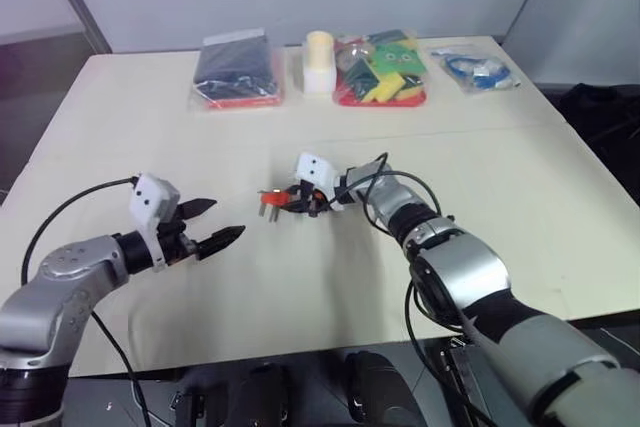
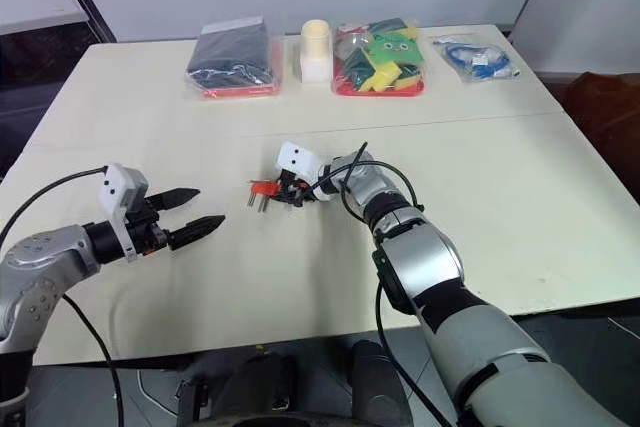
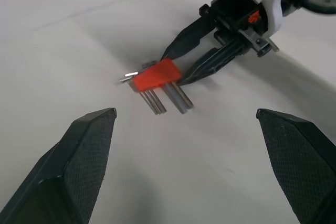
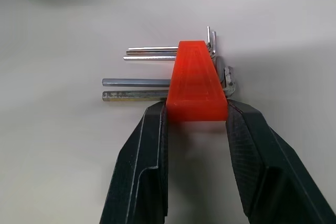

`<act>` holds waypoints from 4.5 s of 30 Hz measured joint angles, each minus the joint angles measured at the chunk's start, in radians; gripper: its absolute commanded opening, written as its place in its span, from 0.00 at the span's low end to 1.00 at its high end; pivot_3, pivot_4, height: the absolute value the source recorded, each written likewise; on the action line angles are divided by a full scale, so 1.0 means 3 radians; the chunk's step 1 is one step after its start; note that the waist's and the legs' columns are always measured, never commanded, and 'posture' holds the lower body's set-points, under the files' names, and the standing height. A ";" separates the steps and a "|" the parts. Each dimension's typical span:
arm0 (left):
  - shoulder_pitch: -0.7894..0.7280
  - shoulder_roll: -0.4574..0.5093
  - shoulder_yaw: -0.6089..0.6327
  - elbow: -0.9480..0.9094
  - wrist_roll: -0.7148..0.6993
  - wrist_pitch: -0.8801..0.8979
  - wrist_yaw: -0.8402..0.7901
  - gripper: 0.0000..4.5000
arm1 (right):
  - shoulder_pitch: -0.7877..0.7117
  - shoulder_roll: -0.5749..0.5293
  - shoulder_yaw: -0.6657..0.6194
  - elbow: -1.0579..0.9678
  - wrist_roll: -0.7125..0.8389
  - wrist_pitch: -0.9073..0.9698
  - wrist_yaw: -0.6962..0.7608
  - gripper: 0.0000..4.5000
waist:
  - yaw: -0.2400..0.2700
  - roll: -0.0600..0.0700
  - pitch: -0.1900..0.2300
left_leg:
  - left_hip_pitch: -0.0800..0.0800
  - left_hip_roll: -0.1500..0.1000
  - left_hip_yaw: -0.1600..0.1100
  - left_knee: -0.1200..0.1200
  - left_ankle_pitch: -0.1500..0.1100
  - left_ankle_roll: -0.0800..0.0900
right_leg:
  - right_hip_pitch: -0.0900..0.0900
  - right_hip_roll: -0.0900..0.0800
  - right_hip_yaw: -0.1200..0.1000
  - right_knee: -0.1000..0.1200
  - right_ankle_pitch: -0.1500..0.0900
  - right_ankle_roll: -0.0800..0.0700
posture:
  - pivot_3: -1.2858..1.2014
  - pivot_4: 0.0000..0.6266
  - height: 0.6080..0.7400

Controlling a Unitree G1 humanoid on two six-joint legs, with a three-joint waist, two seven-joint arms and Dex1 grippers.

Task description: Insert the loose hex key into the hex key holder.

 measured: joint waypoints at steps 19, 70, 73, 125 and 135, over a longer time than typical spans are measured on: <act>-0.2636 -0.0421 -0.0642 0.2471 0.0184 -0.0144 -0.1222 1.00 | -0.0203 -0.1127 0.0598 -0.1236 -0.1036 -0.2317 -0.1523 0.22 | 0.0044 -0.0003 0.0004 | -0.0005 -0.0001 0.0012 0.0011 0.0012 -0.0018 | -0.0003 0.0017 0.0000 0.0002 0.0001 0.0002 | 0.52 0.24 1.00; -0.3061 -0.0907 -0.0634 0.3367 0.0712 -0.0572 -0.1665 0.51 | -0.0024 -0.1220 0.0862 -0.1518 -0.1085 -0.2326 -0.1908 0.22 | 0.0052 -0.0005 0.0004 | -0.0005 -0.0001 0.0013 0.0021 0.0013 -0.0015 | -0.0004 0.0020 0.0002 0.0024 0.0000 0.0003 | 0.52 0.24 1.00; -0.3061 -0.0918 -0.0632 0.3356 0.0709 -0.0571 -0.1680 0.17 | -0.0024 -0.1221 0.0862 -0.1518 -0.1083 -0.2301 -0.1906 0.22 | 0.0052 -0.0005 0.0004 | -0.0005 -0.0001 0.0013 0.0021 0.0013 -0.0015 | -0.0004 0.0020 0.0001 0.0025 0.0000 0.0003 | 0.52 0.24 1.00; -0.1456 -0.0972 -0.0782 0.1074 0.0641 -0.0632 -0.0785 0.00 | 0.1751 -0.1104 -0.0711 -0.5144 0.1708 0.6117 -0.1364 0.99 | 0.0156 -0.0005 0.0003 | -0.0001 -0.0002 0.0004 0.0029 -0.0003 0.0013 | -0.0004 0.0015 0.0009 0.0037 -0.0002 -0.0001 | 0.52 0.24 1.00; -0.1406 -0.1024 -0.0784 0.1076 0.0650 -0.0709 -0.0642 0.00 | 0.1740 -0.0893 -0.0560 -0.4746 0.1664 0.5657 -0.1678 0.56 | 0.0132 -0.0017 -0.0005 | 0.0017 0.0000 0.0005 0.0029 -0.0003 0.0013 | 0.0013 0.0017 0.0008 0.0035 -0.0002 -0.0001 | 0.52 0.24 1.00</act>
